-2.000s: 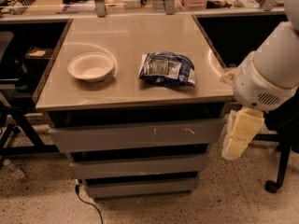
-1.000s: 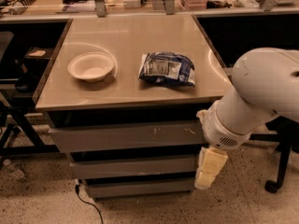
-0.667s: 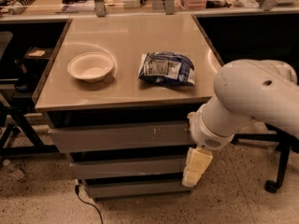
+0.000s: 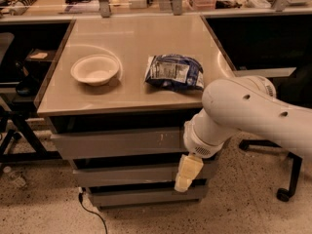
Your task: Open top drawer
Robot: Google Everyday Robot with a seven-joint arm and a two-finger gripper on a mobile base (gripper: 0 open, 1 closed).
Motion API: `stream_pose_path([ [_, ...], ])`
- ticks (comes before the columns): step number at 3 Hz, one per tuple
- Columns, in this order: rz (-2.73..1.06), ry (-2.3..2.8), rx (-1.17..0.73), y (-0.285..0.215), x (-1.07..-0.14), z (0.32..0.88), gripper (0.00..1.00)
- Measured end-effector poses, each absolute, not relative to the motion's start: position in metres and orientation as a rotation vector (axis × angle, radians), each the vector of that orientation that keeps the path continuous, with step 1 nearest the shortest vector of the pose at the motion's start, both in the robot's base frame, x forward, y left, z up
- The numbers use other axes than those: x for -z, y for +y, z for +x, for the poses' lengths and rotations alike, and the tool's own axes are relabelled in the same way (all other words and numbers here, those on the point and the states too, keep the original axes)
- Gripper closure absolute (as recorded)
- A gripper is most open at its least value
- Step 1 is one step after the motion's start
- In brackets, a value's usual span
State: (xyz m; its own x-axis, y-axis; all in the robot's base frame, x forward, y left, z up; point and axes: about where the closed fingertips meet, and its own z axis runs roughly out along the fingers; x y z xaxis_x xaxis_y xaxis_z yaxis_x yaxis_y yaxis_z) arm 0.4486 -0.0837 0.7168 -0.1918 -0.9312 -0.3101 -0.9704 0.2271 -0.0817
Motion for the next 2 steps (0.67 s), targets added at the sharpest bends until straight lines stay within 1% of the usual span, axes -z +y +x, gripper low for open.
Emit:
stream_pose_path([
  [2, -1.742, 2.229, -0.214, -0.0811, -0.693, 0.4585, 0.0],
])
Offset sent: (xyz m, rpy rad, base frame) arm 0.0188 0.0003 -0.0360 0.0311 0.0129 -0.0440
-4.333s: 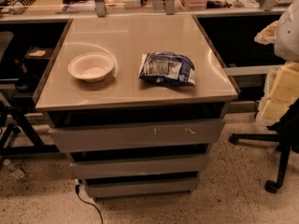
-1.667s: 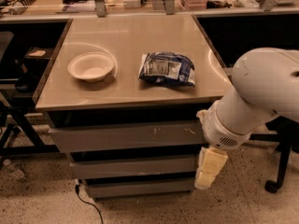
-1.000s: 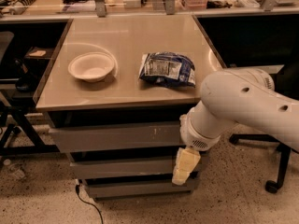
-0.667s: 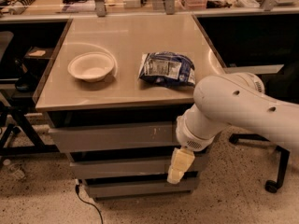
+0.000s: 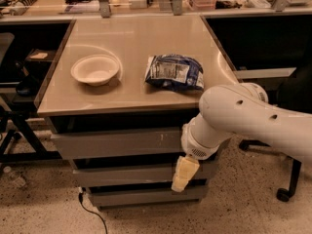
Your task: Open top drawer
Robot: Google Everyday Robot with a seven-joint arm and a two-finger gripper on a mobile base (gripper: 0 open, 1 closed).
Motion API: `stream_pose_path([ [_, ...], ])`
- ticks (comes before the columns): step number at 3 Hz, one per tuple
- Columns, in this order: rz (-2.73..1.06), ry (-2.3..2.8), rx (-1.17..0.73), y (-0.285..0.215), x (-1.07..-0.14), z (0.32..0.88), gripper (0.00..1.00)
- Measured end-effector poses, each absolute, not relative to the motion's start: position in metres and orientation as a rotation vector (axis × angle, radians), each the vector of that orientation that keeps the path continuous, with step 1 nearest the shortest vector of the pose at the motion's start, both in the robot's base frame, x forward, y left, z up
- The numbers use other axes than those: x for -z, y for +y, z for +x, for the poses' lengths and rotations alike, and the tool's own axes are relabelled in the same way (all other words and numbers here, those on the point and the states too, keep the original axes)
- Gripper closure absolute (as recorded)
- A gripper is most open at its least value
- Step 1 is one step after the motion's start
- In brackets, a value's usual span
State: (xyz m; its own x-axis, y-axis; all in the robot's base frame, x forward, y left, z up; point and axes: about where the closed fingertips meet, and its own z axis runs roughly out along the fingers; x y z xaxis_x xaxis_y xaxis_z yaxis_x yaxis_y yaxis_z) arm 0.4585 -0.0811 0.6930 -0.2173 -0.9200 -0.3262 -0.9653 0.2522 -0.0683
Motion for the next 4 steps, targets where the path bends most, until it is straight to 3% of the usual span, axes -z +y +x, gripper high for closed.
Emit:
stream_pose_path([
  [4, -1.668, 2.255, -0.179, -0.103, -0.666, 0.519, 0.0],
])
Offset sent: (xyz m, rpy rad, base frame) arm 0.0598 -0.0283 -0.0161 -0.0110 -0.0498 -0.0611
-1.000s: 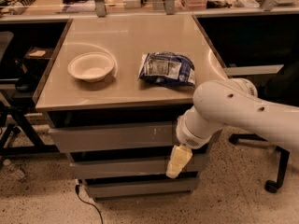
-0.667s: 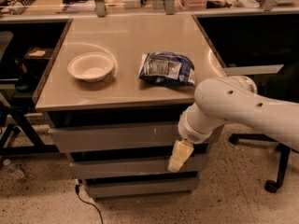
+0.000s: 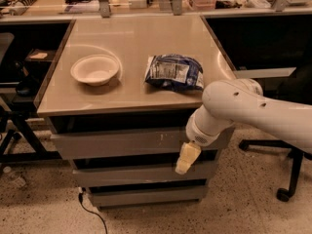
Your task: Open top drawer
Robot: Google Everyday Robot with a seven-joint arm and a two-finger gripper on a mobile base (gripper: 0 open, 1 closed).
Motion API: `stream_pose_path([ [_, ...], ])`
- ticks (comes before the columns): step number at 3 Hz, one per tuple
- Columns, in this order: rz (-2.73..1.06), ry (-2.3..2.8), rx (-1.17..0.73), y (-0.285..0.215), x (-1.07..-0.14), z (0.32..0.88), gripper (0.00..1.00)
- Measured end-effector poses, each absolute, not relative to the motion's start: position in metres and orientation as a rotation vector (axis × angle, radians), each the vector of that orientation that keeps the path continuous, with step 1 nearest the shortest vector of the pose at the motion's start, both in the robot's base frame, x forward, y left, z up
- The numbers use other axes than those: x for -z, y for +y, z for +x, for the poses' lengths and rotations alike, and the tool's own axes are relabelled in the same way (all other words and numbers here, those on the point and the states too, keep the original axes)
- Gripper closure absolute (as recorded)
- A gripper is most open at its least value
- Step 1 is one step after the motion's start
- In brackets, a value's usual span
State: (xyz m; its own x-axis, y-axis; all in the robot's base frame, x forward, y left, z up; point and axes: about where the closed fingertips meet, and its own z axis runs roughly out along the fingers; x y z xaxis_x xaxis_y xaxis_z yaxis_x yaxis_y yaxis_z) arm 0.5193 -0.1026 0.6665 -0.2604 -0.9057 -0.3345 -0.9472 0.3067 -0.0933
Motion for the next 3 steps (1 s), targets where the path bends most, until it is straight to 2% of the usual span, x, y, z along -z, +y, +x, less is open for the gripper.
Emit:
stream_pose_path([
  [3, -1.71, 2.293, -0.271, -0.109, -0.652, 0.503, 0.0],
])
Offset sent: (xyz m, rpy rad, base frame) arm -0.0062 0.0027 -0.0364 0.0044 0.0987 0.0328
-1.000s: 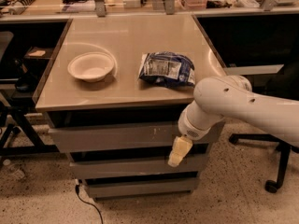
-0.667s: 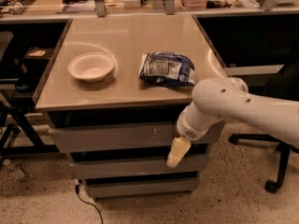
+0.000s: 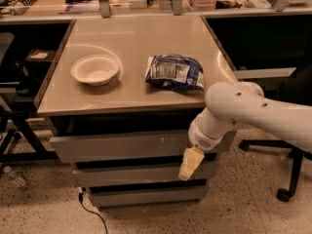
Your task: Open top drawer
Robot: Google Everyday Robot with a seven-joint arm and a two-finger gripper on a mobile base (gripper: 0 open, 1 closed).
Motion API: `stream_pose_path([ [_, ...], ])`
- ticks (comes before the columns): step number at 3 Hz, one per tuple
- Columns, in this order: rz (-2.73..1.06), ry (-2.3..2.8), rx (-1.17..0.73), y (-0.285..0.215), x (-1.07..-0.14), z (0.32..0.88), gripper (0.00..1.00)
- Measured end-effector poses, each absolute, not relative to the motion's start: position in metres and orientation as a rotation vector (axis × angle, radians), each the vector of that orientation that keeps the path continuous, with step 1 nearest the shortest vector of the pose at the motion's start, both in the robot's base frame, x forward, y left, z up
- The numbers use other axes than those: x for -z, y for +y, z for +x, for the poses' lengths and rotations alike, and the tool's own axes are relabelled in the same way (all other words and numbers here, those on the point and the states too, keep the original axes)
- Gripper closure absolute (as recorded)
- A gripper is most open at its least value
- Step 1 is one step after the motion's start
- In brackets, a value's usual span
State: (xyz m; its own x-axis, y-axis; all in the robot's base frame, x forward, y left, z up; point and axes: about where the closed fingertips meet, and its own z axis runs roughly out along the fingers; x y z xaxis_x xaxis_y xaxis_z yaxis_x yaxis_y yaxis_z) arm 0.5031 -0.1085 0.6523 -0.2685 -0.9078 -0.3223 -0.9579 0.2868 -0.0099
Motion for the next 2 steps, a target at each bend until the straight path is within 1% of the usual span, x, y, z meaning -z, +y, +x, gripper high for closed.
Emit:
stream_pose_path([
  [1, -1.708, 2.275, -0.3, -0.1248, -0.7063, 0.4644, 0.0],
  [2, -1.707, 2.275, -0.301, -0.1248, -0.7069, 0.4639, 0.0],
])
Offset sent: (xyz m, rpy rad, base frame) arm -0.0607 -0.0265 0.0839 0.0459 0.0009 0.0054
